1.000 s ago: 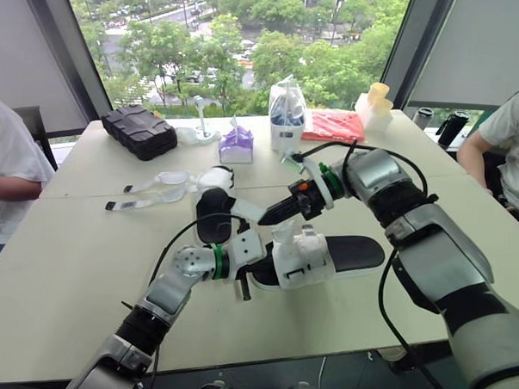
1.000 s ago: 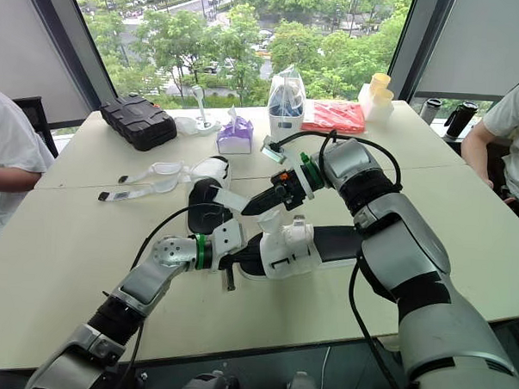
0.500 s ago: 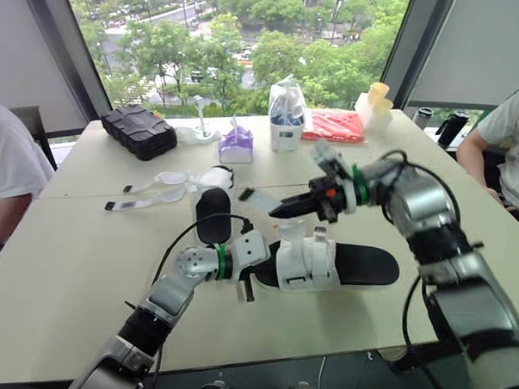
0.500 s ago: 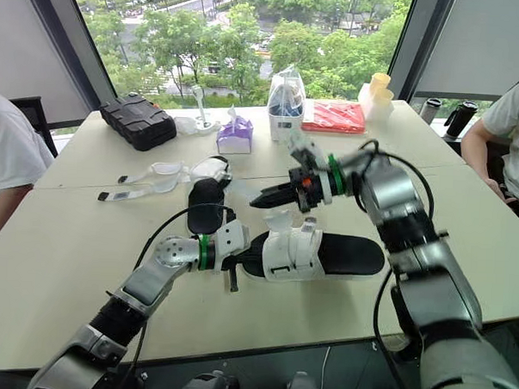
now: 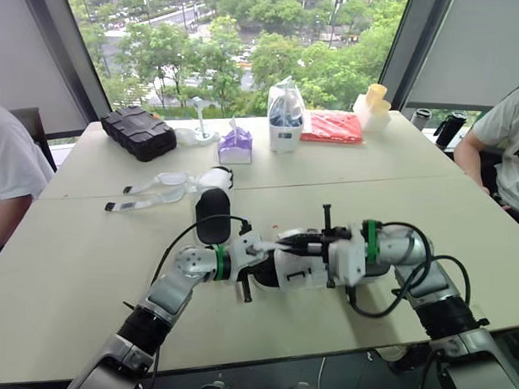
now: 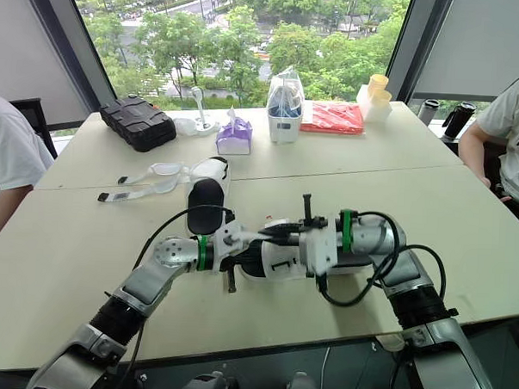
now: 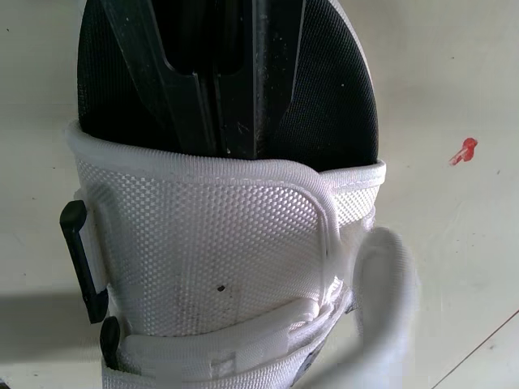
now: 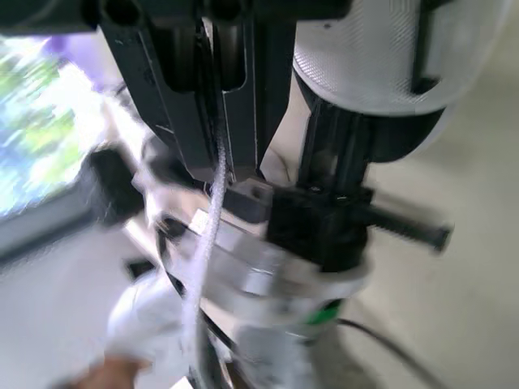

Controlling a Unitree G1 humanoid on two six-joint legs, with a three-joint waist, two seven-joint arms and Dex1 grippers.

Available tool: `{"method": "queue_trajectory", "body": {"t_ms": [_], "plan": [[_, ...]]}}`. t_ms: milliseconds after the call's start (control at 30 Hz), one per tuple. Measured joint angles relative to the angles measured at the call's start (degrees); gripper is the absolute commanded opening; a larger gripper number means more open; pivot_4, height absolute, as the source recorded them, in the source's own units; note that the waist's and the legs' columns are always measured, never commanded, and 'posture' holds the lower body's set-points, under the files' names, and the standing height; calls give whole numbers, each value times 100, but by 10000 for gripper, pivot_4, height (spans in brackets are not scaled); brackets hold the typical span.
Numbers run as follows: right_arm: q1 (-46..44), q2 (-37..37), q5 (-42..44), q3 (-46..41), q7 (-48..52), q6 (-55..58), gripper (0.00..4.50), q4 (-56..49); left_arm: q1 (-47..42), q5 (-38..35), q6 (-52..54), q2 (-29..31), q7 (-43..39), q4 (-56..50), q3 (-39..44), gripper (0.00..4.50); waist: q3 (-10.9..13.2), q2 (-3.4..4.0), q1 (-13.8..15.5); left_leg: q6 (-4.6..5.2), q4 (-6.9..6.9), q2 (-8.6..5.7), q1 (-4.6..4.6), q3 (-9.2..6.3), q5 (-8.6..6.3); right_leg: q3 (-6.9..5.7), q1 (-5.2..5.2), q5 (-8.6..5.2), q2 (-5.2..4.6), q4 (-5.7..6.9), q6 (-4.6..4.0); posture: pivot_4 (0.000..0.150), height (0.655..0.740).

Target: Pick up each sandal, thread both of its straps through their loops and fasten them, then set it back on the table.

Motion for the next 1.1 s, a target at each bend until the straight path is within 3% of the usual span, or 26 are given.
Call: {"method": "queue_trajectory", "body": {"t_ms": [167,300,433,633,900,1100], "plan": [[1,-74,-136,367,-227,-1255,450,635,-2,1,-1,11,-62,14,-6,0,3,-2,-1,2,-19,2,72,-1,-2,0,73,-4,0,-20,0,1500,7400],[-151,-68,-355,548,-527,-1879,450,1047,1,1,6,16,-87,14,-7,0,4,-3,-3,2,-16,2,73,-1,-2,1,75,-4,0,-19,-1,1500,7400],[-375,-100,-533,934,-727,-2257,13558,1330,3,3,21,21,-94,12,-6,0,3,-3,-4,2,-18,4,74,-3,-2,1,74,-4,1,-17,-1,1500,7400],[-503,-748,-425,1662,-500,-1738,44549,1329,13,3,43,28,-95,3,-11,0,4,-3,5,3,-11,2,74,-2,-2,3,79,-5,-2,-18,-3,1500,7400],[-553,-2175,731,1821,682,-4,44844,50,28,4,43,17,-80,-22,-13,0,4,-4,16,5,-12,7,74,-5,-4,0,84,-15,-14,-25,-20,1500,7400],[239,-3247,2290,1231,1465,3157,44844,-1092,1,5,20,-51,-75,47,-23,0,5,-5,80,9,-12,7,69,-8,-6,1,83,-17,-29,-28,-23,1500,7400]]}}
